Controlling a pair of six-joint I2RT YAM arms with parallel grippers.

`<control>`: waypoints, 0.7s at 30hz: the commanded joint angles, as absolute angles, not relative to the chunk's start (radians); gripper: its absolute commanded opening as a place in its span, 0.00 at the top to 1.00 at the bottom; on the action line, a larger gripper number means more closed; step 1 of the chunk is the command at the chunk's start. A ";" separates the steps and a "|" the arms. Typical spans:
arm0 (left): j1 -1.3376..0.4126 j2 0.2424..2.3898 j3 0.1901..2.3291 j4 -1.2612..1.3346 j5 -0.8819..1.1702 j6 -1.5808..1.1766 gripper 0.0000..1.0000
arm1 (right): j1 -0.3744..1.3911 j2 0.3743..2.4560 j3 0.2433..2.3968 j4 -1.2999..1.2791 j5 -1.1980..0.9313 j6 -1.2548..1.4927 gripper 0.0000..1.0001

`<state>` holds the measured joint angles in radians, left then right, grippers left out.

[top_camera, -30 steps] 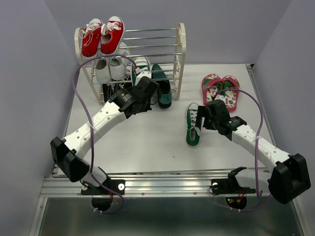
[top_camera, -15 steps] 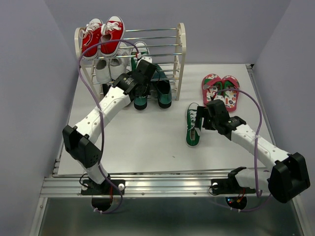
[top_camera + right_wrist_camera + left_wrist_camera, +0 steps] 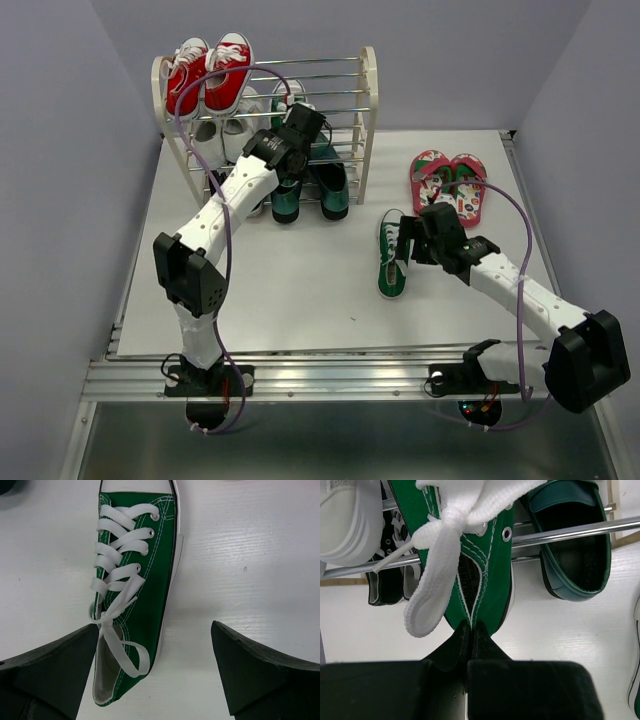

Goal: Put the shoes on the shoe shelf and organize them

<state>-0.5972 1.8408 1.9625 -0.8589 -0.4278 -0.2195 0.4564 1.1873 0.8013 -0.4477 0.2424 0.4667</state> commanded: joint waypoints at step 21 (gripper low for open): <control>-0.476 1.919 2.191 -0.762 -0.502 -0.149 1.00 | 0.448 1.206 0.798 -0.413 0.244 0.449 0.00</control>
